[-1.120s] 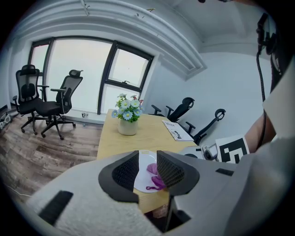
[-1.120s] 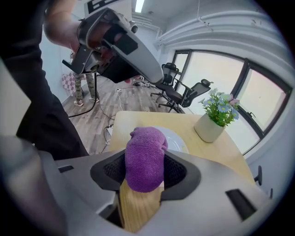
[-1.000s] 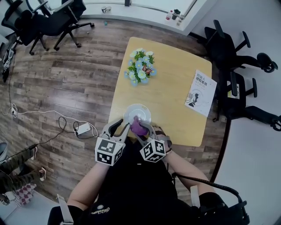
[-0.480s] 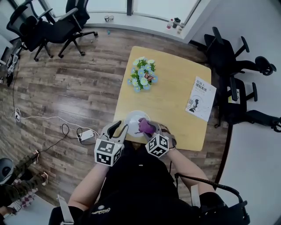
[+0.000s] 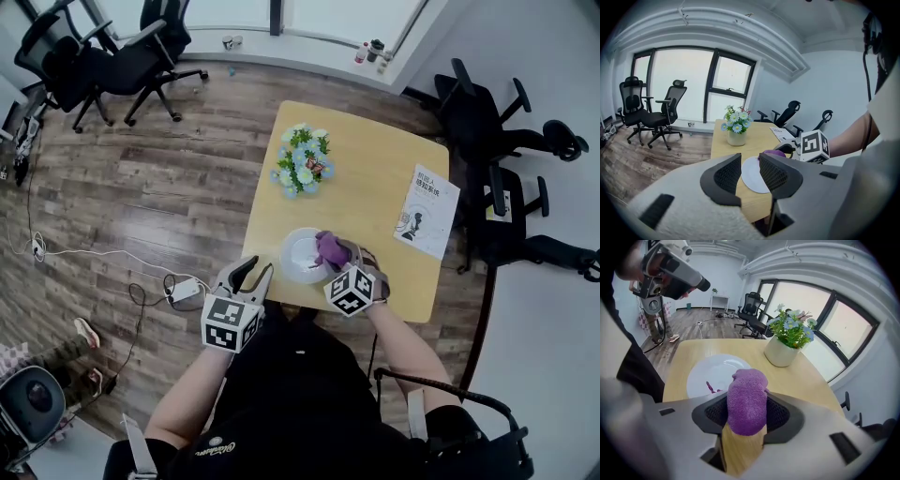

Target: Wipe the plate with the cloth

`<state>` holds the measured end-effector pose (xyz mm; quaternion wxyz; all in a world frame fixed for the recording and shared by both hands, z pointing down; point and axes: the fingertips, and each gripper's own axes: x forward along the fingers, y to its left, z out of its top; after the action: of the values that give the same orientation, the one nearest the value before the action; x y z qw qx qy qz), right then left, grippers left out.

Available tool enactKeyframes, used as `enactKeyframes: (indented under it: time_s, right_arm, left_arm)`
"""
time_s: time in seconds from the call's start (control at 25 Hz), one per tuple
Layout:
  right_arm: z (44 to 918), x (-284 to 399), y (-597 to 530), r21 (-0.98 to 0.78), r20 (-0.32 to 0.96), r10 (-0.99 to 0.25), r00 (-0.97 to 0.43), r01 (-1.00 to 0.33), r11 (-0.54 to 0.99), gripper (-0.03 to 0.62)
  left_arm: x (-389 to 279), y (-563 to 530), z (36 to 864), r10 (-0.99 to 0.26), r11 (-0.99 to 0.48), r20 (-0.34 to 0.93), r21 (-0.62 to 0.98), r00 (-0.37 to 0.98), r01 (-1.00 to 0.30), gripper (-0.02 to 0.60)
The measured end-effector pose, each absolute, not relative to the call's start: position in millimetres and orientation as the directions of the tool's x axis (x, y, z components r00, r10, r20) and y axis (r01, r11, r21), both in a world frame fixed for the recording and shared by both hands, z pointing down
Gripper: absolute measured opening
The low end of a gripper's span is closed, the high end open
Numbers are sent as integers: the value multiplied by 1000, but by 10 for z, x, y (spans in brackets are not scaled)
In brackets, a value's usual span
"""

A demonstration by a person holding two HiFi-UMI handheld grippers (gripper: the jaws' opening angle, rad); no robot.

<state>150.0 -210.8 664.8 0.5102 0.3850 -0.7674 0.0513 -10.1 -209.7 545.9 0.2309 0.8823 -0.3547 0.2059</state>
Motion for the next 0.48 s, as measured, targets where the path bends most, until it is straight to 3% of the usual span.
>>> enactKeyframes:
  time_s: [0.24, 0.48]
  right_arm:
    - [6130, 1396, -2173, 275, 737, -618, -274, -713, 645, 189]
    - [5244, 1343, -2217, 176, 567, -742, -357, -828, 533, 189]
  left_arm:
    - [-28, -2180, 5330, -548, -651, 503, 244, 668, -718, 126]
    - [97, -2353, 4906, -594, -673, 423, 205, 684, -711, 126]
